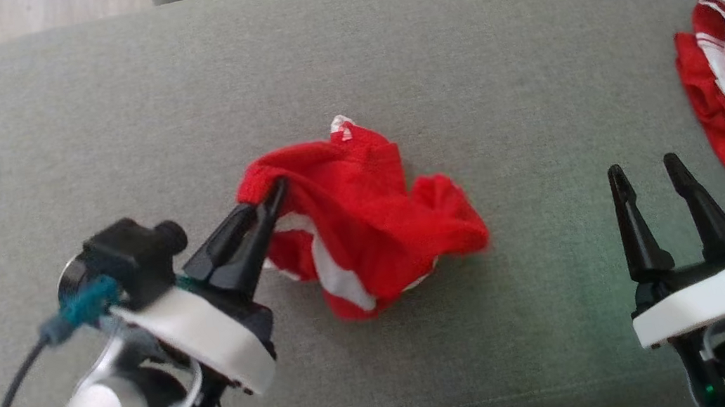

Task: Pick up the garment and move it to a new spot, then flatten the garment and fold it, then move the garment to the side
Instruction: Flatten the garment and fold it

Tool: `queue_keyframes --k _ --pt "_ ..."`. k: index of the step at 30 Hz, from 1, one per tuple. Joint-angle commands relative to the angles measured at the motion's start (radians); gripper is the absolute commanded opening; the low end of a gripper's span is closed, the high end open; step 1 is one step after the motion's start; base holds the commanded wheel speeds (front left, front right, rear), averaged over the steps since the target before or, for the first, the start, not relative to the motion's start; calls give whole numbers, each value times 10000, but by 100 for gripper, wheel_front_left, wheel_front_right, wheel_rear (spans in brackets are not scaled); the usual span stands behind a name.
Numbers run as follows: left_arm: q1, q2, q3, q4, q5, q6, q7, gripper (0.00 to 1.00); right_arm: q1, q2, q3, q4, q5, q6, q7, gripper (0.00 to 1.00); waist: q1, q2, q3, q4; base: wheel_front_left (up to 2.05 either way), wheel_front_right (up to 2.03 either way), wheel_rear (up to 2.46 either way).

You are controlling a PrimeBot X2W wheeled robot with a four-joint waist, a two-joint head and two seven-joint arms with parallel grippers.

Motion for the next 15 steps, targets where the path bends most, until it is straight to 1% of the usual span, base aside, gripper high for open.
queue_keyframes --k 1,4,8,12,15 --pt "-582 200 512 -93 -115 49 111 0 -166 -51 248 -373 57 -7 -5 100 0 0 138 -129 0 0 0" --pt "-923 67 775 970 -440 94 120 0 -251 -51 292 -397 99 -7 -31 100 0 0 406 -334 0 0 0" --pt "-1694 -191 1100 2839 -720 68 -170 0 -420 -51 330 -402 104 -7 -71 100 0 0 829 -553 0 0 0" --pt "-2448 -448 1318 4790 -937 -45 -553 0 -566 -51 351 -379 98 -7 -112 100 0 0 1196 -714 0 0 0" --pt "-2890 -582 1397 5983 -1005 -178 -911 0 -636 -51 329 -371 77 -7 -138 100 0 0 1398 -758 0 0 0"
